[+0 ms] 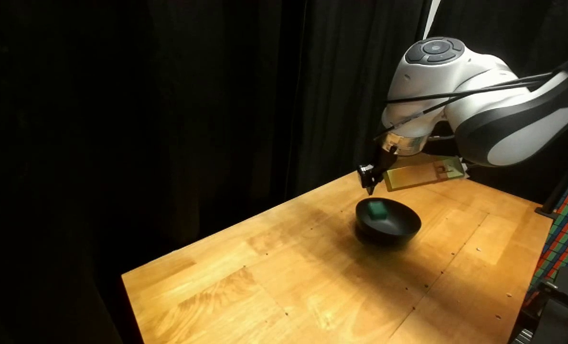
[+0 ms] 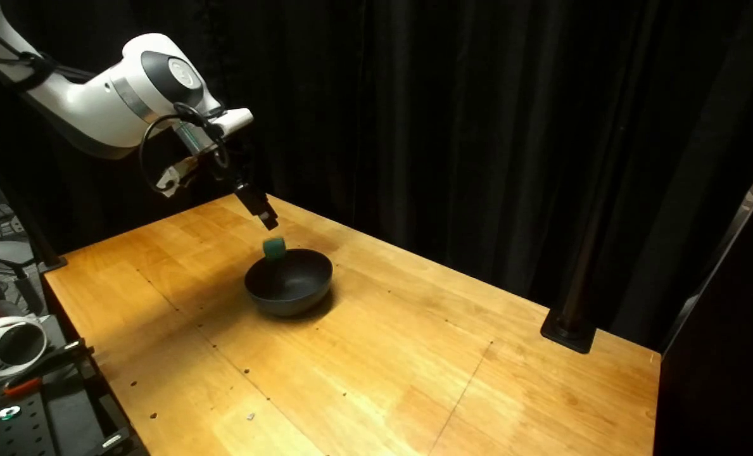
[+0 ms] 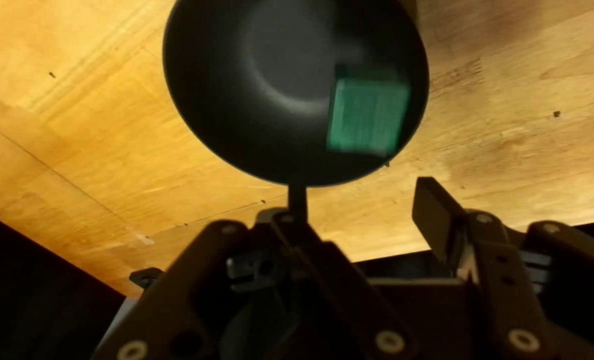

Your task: Put the block in the bowl

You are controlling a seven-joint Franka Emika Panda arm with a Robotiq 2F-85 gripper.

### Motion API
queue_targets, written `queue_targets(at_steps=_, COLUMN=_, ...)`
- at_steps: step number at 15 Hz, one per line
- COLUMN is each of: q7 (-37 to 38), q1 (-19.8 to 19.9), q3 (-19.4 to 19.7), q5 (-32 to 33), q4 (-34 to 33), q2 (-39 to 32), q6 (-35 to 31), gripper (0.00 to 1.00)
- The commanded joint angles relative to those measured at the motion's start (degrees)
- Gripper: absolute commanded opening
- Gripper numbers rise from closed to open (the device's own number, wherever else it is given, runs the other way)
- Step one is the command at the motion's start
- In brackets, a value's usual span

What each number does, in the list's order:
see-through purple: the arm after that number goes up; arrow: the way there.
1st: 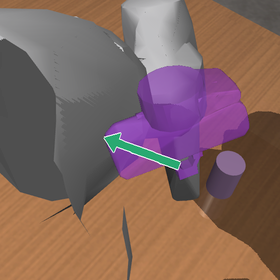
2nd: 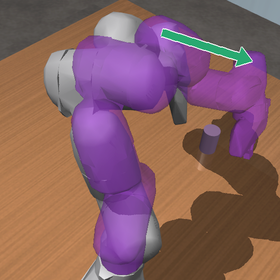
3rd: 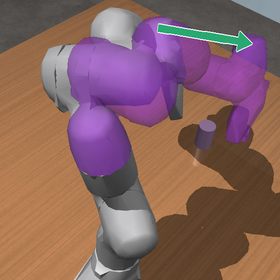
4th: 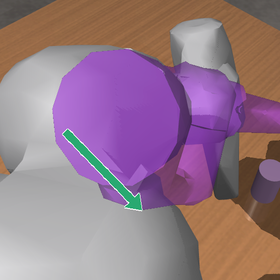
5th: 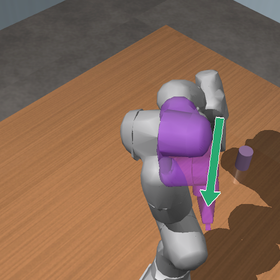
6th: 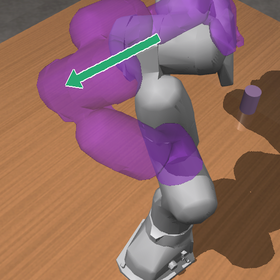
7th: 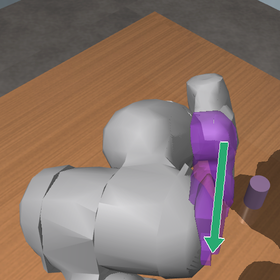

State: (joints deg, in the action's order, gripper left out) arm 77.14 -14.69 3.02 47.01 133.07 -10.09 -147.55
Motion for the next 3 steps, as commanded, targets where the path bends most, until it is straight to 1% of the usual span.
queue_targets(at_steps=1, q7=-9.5, q1=4.9, q3=-3.7, q5=-13.2, q4=4.6, q2=3.8, q6=-3.5, gripper=0.91)
queue_targets(at_steps=2, q7=-12.6, q1=7.0, q3=-5.9, q5=-17.4, q4=6.0, q2=4.9, q6=-4.5, gripper=0.98)
queue_targets(at_steps=3, q7=-16.6, q1=10.4, q3=-9.7, q5=-22.5, q4=8.1, q2=6.4, q6=-5.1, gripper=1.0)
